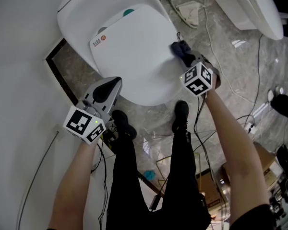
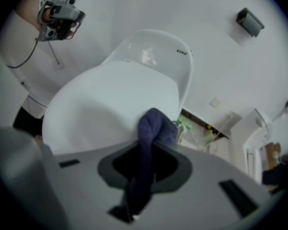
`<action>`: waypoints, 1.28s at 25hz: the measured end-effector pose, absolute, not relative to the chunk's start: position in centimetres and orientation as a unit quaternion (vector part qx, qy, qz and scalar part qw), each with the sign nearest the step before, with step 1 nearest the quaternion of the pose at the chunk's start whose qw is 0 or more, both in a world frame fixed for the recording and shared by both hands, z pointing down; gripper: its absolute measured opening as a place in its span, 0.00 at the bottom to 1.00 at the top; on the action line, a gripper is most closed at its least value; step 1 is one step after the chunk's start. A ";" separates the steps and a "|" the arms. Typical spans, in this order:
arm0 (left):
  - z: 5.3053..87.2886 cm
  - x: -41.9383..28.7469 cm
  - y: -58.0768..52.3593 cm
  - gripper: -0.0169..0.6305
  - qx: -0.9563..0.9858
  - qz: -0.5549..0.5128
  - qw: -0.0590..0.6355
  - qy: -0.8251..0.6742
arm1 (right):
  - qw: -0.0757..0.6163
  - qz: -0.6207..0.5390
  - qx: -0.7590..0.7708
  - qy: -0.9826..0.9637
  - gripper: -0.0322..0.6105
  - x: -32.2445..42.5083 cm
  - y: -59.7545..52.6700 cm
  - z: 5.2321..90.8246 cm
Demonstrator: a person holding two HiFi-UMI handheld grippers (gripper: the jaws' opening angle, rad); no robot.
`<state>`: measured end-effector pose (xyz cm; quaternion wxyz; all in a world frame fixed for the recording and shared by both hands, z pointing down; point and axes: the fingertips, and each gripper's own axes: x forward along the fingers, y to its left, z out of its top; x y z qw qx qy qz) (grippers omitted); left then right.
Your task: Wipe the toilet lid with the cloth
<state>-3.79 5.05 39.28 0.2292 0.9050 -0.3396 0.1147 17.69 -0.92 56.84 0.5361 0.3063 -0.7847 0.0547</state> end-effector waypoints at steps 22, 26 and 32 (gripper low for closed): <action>39.5 -3.0 4.7 0.05 0.907 0.114 0.232 -0.333 | 0.522 0.047 0.285 -0.803 0.16 15.5 6.1 56.6; 39.8 -2.7 4.8 0.05 0.906 0.116 0.235 -0.332 | 0.518 0.053 0.281 -0.806 0.16 15.1 7.3 56.6; 39.8 -2.5 4.7 0.05 0.907 0.113 0.238 -0.330 | 0.515 0.059 0.280 -0.808 0.16 14.8 8.7 56.7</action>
